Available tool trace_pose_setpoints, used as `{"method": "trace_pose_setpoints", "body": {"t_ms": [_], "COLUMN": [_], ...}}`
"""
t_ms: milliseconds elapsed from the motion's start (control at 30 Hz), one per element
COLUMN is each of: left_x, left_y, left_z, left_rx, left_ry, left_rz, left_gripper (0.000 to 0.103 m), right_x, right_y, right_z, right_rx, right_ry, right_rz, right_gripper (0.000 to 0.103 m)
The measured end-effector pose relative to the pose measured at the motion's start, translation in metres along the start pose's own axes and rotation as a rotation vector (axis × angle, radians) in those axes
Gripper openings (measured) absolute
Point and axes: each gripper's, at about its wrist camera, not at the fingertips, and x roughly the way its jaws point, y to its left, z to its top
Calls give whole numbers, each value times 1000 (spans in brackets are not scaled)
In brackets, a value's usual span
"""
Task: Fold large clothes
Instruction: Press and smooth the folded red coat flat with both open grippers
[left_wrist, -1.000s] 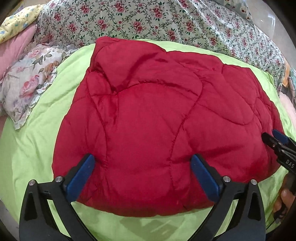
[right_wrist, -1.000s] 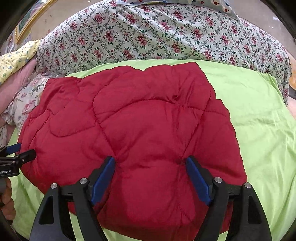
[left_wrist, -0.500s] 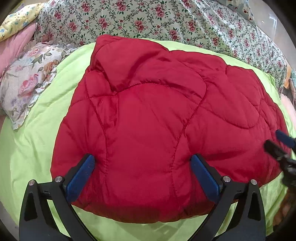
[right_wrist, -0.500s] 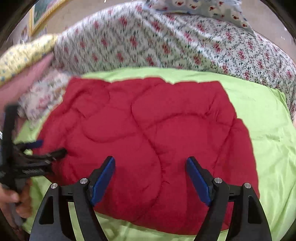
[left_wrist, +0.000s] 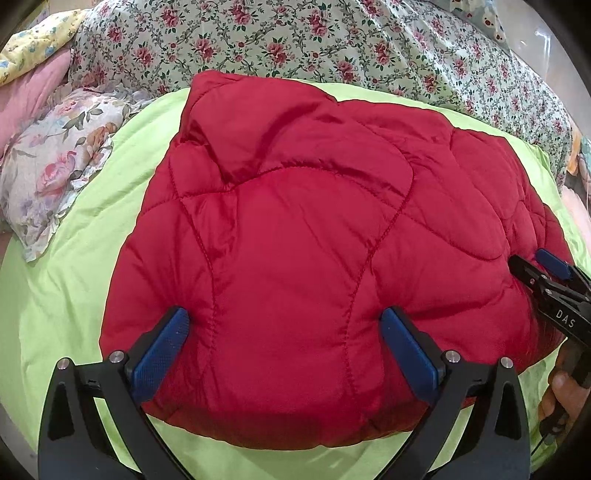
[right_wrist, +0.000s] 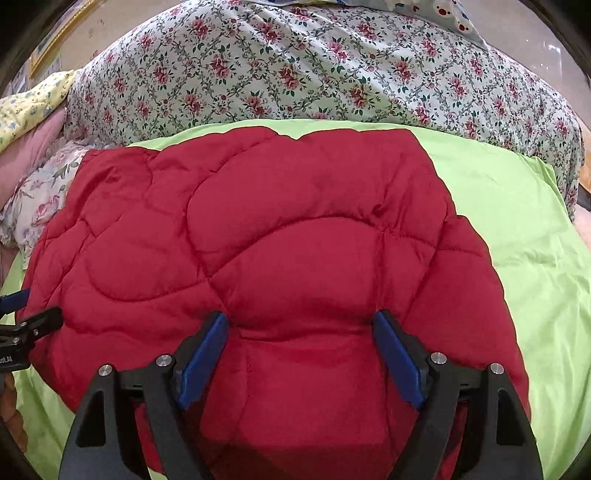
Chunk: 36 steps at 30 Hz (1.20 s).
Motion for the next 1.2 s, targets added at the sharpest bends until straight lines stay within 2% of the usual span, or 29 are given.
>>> {"method": "trace_pose_setpoints", "body": {"t_ms": [133, 233, 467, 533, 700, 833, 933, 1200], "left_x": [-20, -32, -34, -32, -26, -35, -30, -8], "left_y": [7, 3, -8, -13, -15, -17, -21, -14], "left_z": [6, 7, -10, -13, -16, -18, -17, -13], "left_rx": [-57, -59, -37, -15, -1, -4, 19, 26], "left_ry": [-21, -30, 0, 3, 5, -6, 8, 2], "left_rz": [-52, -90, -97, -72, -43, -56, -42, -17], "left_gripper": [103, 103, 103, 103, 103, 103, 103, 103], "right_x": [1, 1, 0, -5, -40, -64, -54, -18], "right_y": [-2, -4, -4, -5, -3, 15, 26, 5], "right_z": [-2, -1, 0, 0, -6, -25, -34, -18], "right_rx": [2, 3, 6, 14, 38, -27, -100, -54], "right_ry": [-10, -10, -12, -12, -41, -39, 0, 28], "right_rz": [5, 12, 20, 26, 64, 106, 56, 5], "right_gripper": [82, 82, 82, 81, 84, 83, 83, 86]}}
